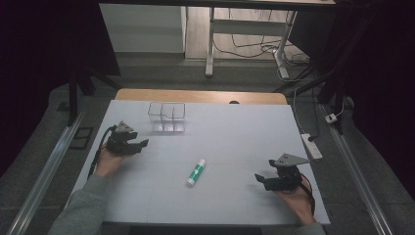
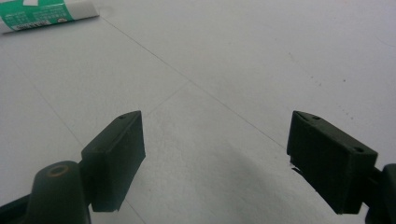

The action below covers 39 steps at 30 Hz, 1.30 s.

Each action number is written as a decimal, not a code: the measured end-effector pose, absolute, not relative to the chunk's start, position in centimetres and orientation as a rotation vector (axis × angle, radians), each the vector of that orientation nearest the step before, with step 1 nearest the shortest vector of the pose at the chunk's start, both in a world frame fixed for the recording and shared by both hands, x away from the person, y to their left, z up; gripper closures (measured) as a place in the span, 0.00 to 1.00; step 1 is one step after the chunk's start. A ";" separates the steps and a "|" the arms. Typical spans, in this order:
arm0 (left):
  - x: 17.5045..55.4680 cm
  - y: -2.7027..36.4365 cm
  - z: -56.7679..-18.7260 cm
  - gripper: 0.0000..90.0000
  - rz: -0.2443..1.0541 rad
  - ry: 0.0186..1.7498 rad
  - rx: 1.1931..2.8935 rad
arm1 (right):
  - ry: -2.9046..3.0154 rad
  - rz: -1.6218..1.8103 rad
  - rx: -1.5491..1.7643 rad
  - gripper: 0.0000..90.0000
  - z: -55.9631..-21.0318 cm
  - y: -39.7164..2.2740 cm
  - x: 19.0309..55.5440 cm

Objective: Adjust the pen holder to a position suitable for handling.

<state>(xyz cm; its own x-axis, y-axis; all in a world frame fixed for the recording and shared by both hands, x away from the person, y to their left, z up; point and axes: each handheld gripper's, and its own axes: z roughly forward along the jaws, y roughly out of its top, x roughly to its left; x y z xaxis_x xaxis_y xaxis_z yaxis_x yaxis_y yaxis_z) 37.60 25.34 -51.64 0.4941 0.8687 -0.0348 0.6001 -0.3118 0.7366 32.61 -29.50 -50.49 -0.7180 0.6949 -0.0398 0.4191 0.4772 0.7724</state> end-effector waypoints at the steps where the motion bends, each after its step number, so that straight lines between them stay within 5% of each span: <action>1: 37.8 25.4 -51.7 0.45 0.491 1.207 2.034 | 2.381 1.102 0.937 0.21 -50.5 -29.5 32.6; 6: 38.7 25.7 -51.7 0.47 0.496 1.222 2.029 | 2.383 1.097 0.938 0.21 -50.5 -29.5 32.6; 26: 41.6 25.7 -52.2 0.98 0.553 1.239 2.022 | 2.392 1.078 0.930 0.21 -50.6 -29.3 32.7; 39: 43.8 25.7 -52.3 0.99 0.549 1.257 1.987 | 2.395 1.072 0.927 0.22 -50.7 -29.2 32.6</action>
